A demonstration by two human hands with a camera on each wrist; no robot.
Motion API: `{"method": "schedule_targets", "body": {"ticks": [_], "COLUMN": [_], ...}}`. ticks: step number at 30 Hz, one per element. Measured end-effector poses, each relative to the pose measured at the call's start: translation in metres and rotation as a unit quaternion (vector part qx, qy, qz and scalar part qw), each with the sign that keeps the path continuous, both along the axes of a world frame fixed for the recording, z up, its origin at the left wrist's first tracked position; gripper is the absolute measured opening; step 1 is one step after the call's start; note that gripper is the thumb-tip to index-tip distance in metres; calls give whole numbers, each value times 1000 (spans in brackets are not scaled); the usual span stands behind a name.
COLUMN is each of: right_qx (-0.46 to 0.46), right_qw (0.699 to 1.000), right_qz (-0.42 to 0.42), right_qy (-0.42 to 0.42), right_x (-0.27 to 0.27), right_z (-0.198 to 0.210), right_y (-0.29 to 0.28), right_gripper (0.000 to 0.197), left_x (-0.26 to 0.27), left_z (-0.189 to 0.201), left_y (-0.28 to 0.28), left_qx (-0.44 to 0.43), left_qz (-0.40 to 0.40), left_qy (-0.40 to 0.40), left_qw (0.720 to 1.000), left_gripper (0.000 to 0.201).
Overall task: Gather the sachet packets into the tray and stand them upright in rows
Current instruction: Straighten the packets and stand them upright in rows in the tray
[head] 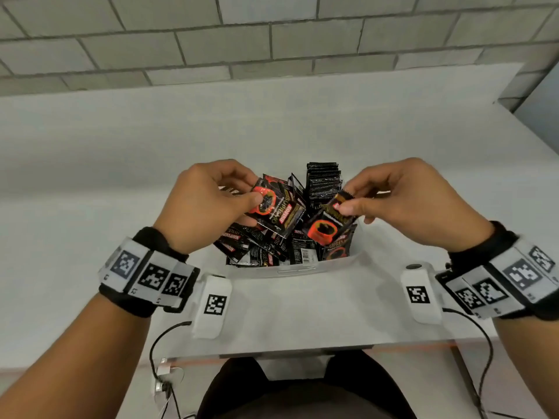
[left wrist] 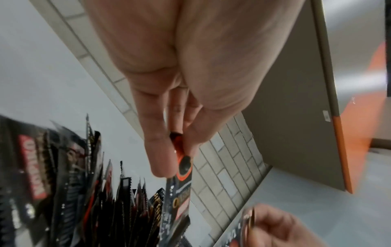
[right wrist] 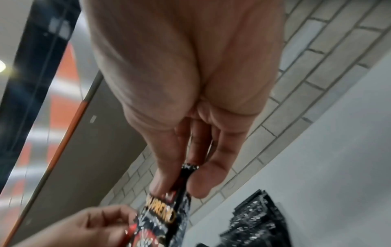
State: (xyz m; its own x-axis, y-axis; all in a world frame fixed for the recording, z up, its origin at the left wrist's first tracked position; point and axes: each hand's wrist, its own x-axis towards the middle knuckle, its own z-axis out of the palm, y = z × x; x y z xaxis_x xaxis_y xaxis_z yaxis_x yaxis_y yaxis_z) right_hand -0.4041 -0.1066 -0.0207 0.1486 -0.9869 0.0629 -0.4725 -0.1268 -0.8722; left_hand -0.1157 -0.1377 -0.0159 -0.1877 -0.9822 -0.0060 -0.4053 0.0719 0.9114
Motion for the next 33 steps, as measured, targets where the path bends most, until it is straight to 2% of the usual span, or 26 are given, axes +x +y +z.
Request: {"method": "schedule_targets", "body": {"ticks": [3, 5, 10, 13, 15, 17, 19, 21, 23, 24, 25, 26, 27, 29, 31, 33], "right_qx": [-40, -60, -75, -81, -81, -61, -33, 5, 17, 13, 5, -6, -16, -22, -8, -1], "right_qw": [990, 979, 961, 956, 976, 995, 994, 983, 973, 971, 973, 977, 983, 993, 996, 996], "right_qz": [33, 50, 65, 80, 63, 58, 57, 40, 9, -9, -27, -38, -38, -2, 43, 73], "right_qy": [133, 186, 257, 271, 191, 45, -83, -178, -230, -237, -230, -210, -180, -116, -83, -50], "right_x": [3, 7, 11, 7, 4, 5, 11, 14, 12, 9, 5, 0, -5, -12, -16, -17], "right_z": [-15, -25, -38, -30, -20, -9, -2, -1, -2, -2, -2, -1, 0, 1, 4, 5], "right_y": [1, 1, 1, 0, 0, 2, 4, 3, 1, 0, 0, -1, 0, 4, 10, 13], "right_gripper": [17, 22, 25, 20, 19, 26, 33, 30, 26, 24, 24, 24, 22, 16, 13, 12], "left_x": [5, 5, 2, -2, -7, -15, -23, -32, -37, -37, -36, -34, -31, -30, -31, -33], "left_z": [-1, -1, 0, 4, 5, 6, 4, 1, -4, -7, -11, -14, -18, -24, -31, -36], "left_y": [-2, -3, 0, 6, 10, 12, 13, 14, 14, 13, 11, 9, 6, 2, -3, -5], "left_qx": [-1, 4, 20, -27, -14, 24, 60, 85, 87, 68, 31, -12, -55, -86, -84, -80], "left_qz": [8, 1, -30, -65, -70, -72, -82, -99, -123, -143, -171, -204, -239, -312, -379, -428], "left_qy": [17, 32, 114, 100, 135, 203, 241, 238, 187, 130, 42, -58, -163, -326, -427, -490], "left_qw": [1000, 999, 993, 992, 988, 976, 965, 962, 971, 979, 984, 977, 956, 888, 817, 756], "left_gripper": [14, 14, 13, 15, 18, 20, 21, 19, 17, 15, 8, 4, 16, 34, 42, 48]}}
